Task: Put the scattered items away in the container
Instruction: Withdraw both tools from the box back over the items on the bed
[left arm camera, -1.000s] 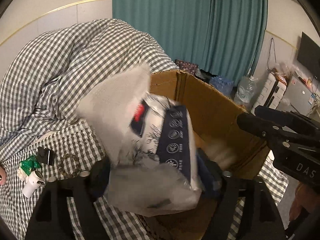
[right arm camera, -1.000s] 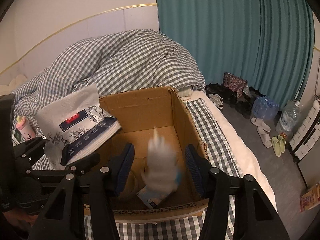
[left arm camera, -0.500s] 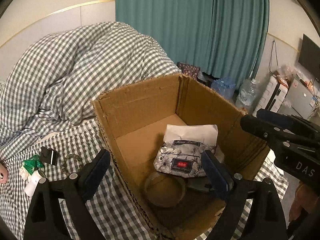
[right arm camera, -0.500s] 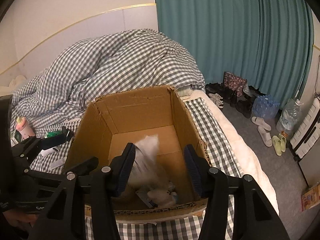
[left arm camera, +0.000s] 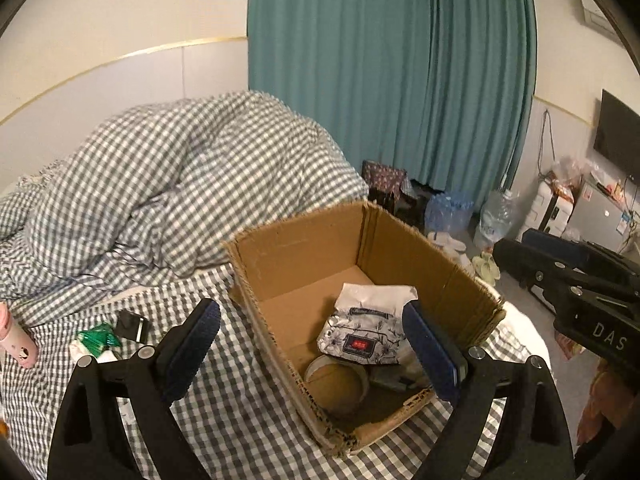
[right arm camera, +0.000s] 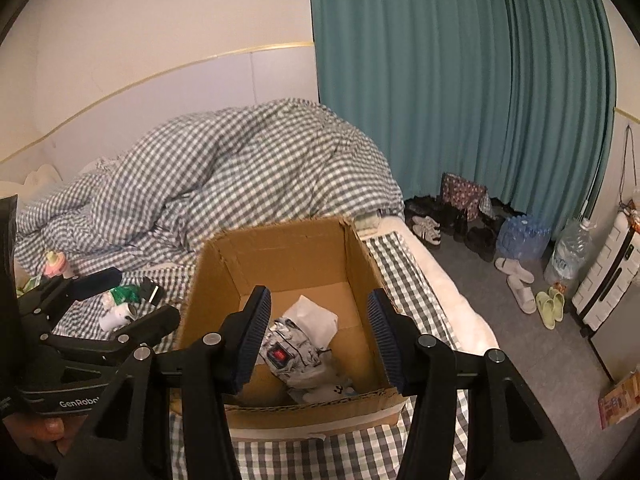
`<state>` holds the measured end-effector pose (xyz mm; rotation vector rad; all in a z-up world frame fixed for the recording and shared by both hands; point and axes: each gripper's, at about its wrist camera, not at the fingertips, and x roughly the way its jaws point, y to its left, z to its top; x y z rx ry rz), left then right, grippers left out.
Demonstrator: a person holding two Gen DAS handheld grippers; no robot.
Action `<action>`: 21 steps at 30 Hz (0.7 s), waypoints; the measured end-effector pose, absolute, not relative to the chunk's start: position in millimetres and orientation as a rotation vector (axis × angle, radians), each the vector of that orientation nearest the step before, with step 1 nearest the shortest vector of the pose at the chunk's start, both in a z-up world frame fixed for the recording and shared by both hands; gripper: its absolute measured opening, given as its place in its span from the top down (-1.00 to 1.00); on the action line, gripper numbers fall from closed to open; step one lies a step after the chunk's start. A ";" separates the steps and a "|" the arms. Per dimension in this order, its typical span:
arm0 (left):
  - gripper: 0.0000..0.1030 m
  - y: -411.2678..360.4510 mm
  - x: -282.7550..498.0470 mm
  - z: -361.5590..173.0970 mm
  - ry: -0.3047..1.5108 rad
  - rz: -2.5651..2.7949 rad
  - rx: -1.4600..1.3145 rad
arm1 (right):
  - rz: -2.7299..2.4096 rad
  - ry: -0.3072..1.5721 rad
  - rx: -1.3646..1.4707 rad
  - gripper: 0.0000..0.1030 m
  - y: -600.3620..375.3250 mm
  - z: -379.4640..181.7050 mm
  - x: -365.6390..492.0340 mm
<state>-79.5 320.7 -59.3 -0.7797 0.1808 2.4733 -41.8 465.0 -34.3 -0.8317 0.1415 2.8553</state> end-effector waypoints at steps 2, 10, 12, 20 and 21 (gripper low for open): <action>-0.84 312.9 -72.9 -50.1 0.171 2.488 -0.758 | 2.863 0.133 -0.809 0.01 458.8 -26.3 -35.2; -0.84 278.4 -46.1 -15.0 0.116 2.546 -0.665 | 2.894 0.102 -0.701 0.00 433.8 6.8 -8.4; -0.84 270.3 -38.8 -7.0 0.108 2.560 -0.642 | 2.901 0.097 -0.675 -0.04 428.7 13.8 -2.0; -0.85 235.2 -10.3 21.2 0.064 2.609 -0.556 | 2.936 0.066 -0.585 -0.11 400.6 39.8 22.9; -0.86 230.9 -7.2 23.8 0.059 2.615 -0.549 | 2.940 0.062 -0.578 -0.12 397.2 42.4 26.1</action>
